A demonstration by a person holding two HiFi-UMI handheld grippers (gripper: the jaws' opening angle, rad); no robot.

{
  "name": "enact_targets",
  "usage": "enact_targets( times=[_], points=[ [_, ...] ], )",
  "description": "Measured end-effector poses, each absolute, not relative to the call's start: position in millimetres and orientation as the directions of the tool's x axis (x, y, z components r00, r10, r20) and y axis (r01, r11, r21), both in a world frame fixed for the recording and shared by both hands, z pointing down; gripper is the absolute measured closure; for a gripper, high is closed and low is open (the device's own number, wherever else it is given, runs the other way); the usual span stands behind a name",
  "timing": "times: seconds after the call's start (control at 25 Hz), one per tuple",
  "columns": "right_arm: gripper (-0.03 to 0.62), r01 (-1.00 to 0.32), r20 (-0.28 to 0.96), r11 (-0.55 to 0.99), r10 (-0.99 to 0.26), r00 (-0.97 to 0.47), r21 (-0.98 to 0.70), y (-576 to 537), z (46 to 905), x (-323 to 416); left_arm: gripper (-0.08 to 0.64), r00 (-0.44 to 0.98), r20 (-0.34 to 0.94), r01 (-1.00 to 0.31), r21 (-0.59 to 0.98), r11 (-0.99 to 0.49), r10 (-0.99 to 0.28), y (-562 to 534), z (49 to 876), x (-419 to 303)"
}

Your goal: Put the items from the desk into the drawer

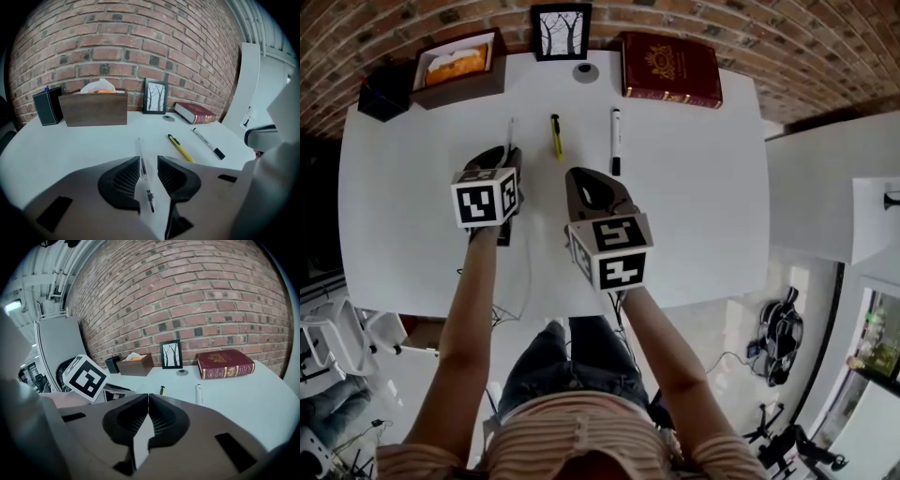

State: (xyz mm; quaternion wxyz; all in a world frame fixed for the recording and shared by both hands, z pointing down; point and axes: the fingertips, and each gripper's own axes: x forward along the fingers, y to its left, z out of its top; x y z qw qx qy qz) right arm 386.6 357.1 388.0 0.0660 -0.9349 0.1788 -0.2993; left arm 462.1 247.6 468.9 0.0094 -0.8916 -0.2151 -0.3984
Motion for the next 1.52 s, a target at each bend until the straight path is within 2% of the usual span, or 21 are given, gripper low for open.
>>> enact_targets(
  times=[0.36, 0.88, 1.04, 1.28, 1.52],
  points=[
    [0.575, -0.326, 0.599, -0.917, -0.398, 0.695, -0.231, 349, 409, 403, 0.448, 0.568, 0.761, 0.367, 0.106, -0.924, 0.313, 248, 484, 474],
    [0.575, -0.314, 0.608, -0.914, -0.404, 0.684, -0.255, 350, 414, 412, 0.463, 0.523, 0.813, 0.368, 0.056, -0.928, 0.257, 247, 490, 478],
    [0.575, -0.311, 0.607, -0.915, -0.404, 0.684, -0.258, 349, 413, 413, 0.508, 0.512, 0.83, 0.377, 0.013, -0.926, 0.22, 246, 489, 479],
    [0.575, -0.321, 0.606, -0.914, -0.405, 0.685, -0.247, 348, 410, 413, 0.514, 0.52, 0.819, 0.361, 0.049, -0.931, 0.244, 245, 489, 479],
    [0.575, -0.32, 0.599, -0.916, -0.4, 0.693, -0.242, 353, 406, 413, 0.514, 0.62, 0.739, 0.328, 0.06, -0.943, 0.263, 242, 462, 487]
  ],
)
